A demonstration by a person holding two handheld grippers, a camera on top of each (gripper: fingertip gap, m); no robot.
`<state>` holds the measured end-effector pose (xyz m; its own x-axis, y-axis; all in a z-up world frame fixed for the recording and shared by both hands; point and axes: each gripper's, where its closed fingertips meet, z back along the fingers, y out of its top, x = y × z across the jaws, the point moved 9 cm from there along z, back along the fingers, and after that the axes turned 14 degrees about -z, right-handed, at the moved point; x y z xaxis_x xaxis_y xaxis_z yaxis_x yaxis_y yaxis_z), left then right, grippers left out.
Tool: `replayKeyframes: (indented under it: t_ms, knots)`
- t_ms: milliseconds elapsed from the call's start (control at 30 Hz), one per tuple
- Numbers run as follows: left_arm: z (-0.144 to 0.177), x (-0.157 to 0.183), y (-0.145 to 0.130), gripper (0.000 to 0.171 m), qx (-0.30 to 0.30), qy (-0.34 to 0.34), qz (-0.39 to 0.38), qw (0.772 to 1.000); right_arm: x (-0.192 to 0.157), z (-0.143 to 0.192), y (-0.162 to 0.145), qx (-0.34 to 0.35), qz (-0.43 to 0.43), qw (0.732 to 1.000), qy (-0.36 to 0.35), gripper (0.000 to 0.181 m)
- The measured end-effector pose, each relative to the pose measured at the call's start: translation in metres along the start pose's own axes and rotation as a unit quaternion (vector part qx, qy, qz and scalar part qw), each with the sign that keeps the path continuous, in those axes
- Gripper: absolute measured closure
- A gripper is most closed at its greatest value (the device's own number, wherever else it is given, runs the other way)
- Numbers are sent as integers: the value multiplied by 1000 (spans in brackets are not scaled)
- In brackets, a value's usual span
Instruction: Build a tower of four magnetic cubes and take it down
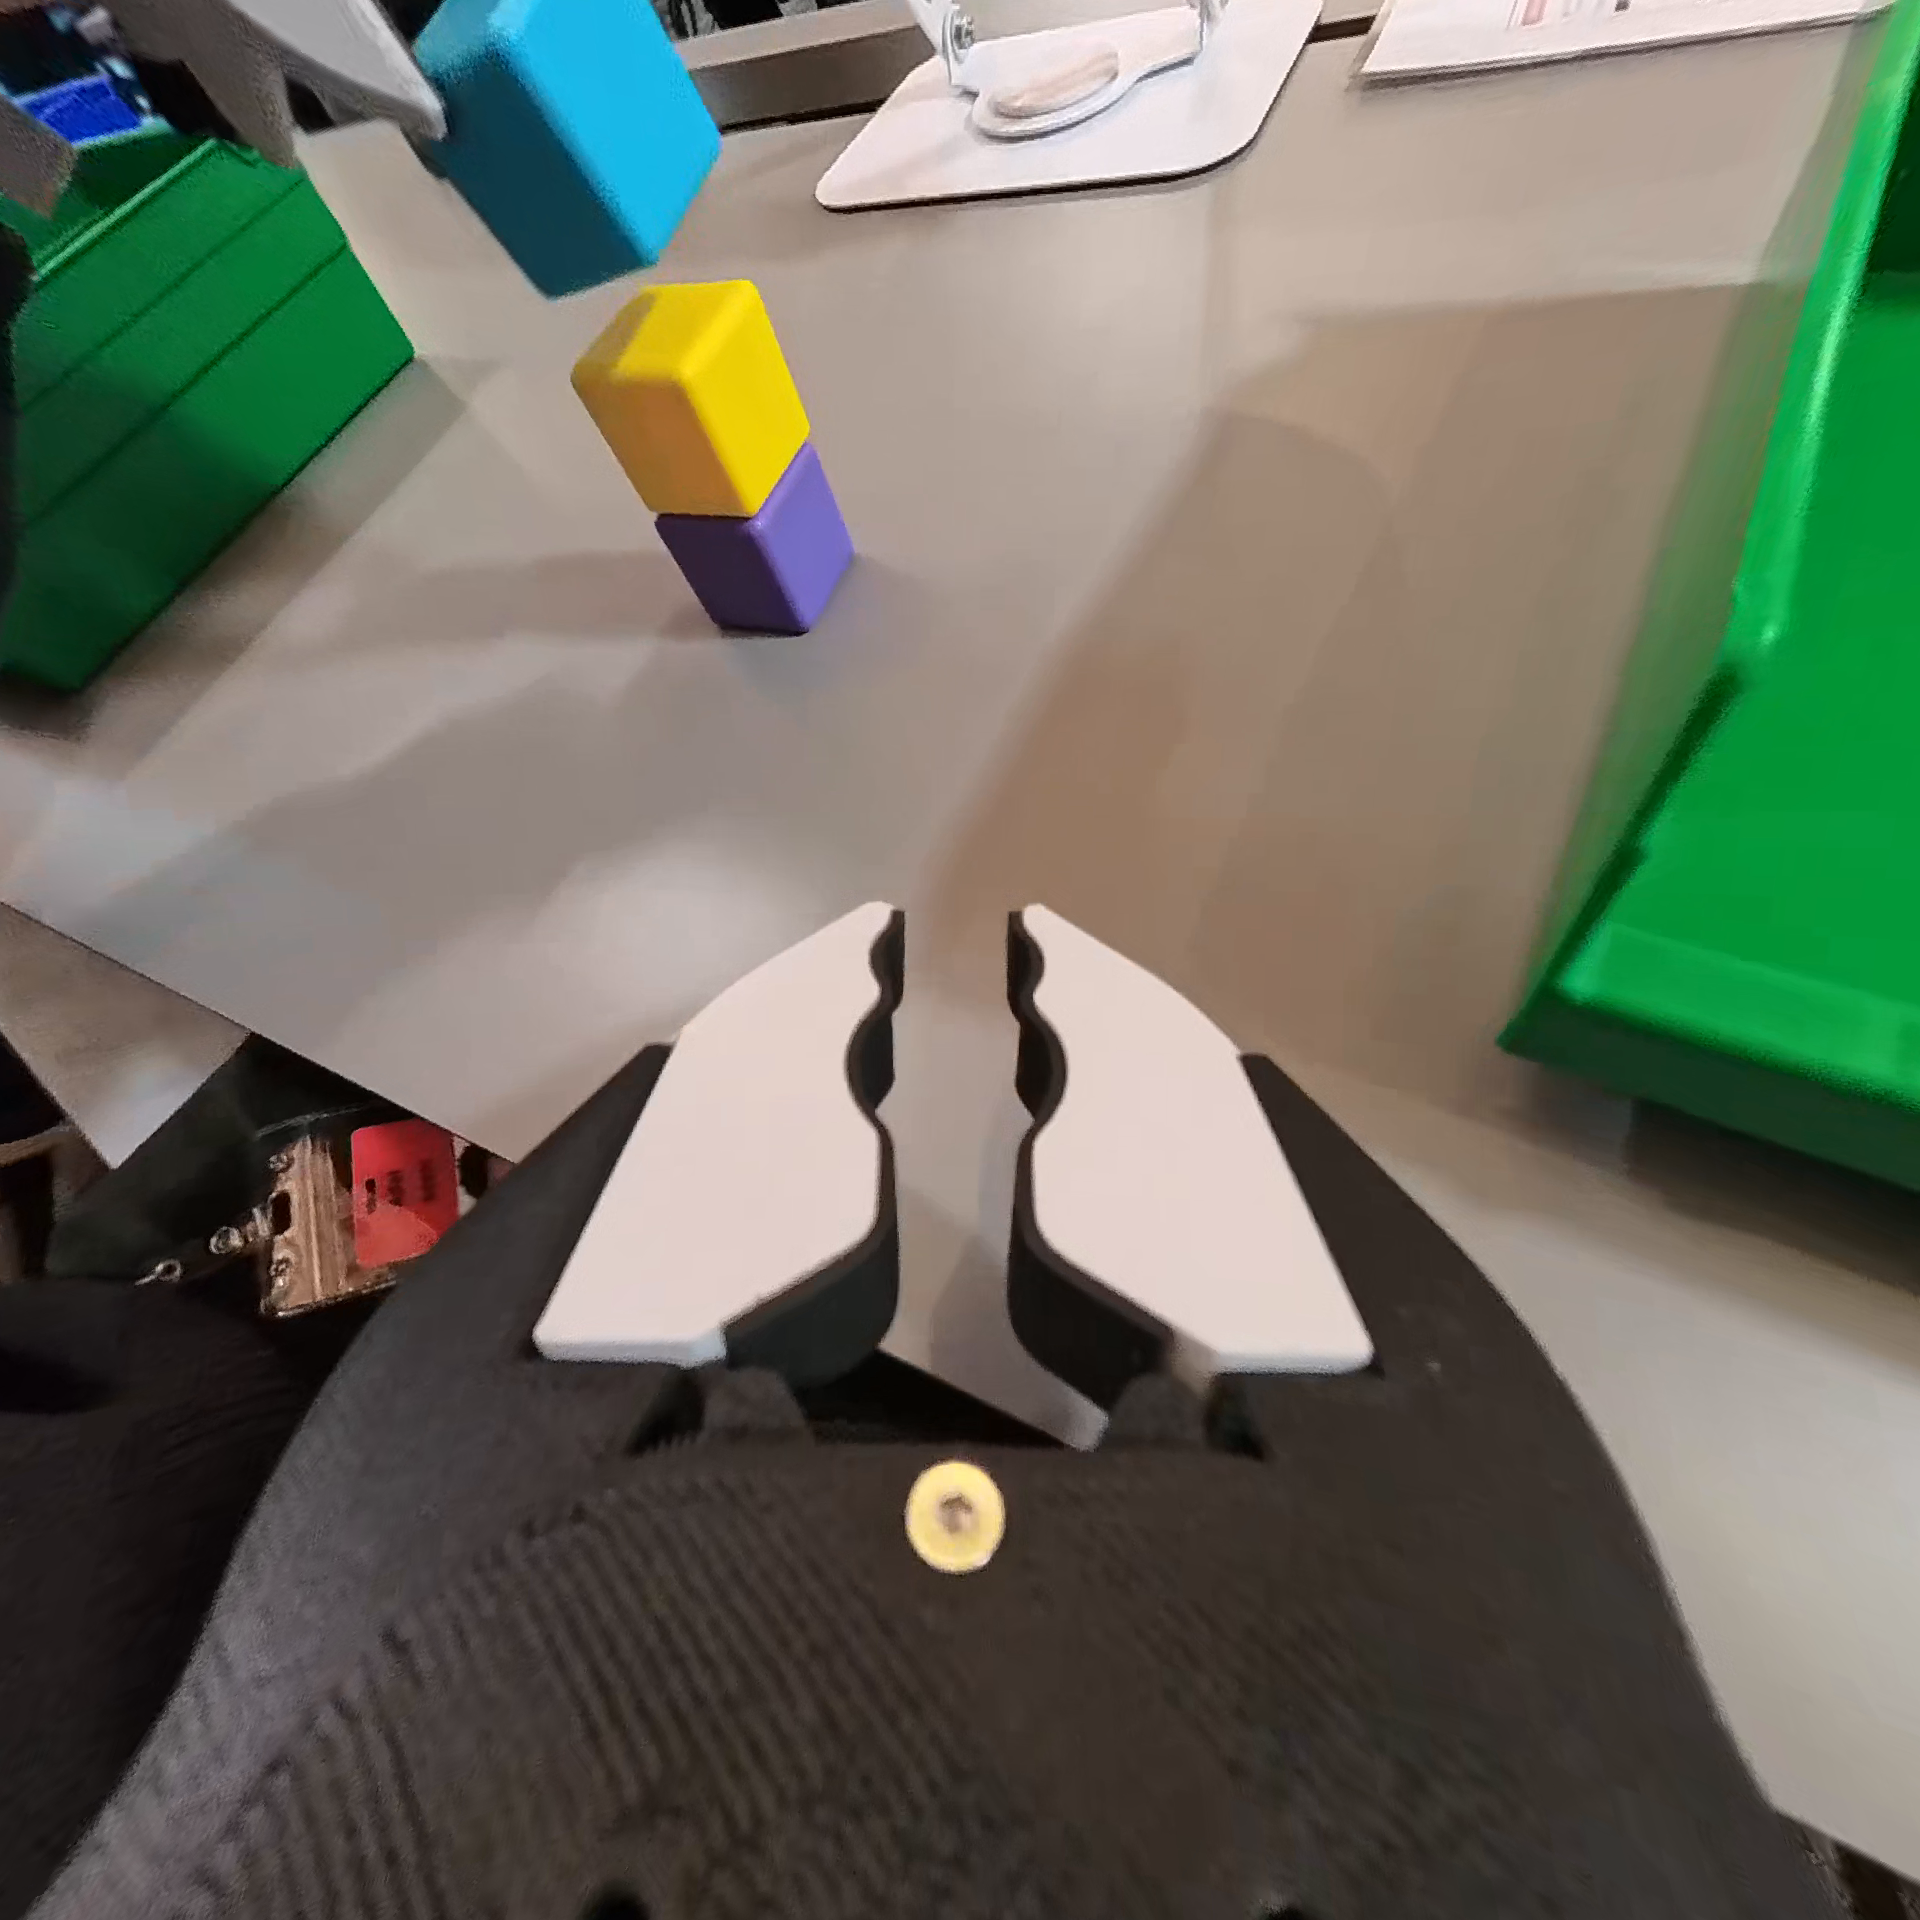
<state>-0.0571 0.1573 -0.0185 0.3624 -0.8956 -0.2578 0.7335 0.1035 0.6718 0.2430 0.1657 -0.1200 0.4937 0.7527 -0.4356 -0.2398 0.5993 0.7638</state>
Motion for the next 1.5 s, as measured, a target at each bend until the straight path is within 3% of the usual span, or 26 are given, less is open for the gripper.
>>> replayKeyframes:
  t_ms: [300, 667, 1500]
  knots:
    - [-4, -8, 0, 124, -16, -27, 8, 999, 4, 10, -7, 1, 42, 998, -49, 163]
    - [-14, -9, -6, 124, -39, -61, 19, 997, 8, 16, -7, 13, 26, 998, -56, 164]
    - [-9, -6, -14, 120, -37, -16, 11, 999, 7, 13, -5, 11, 27, 998, -49, 164]
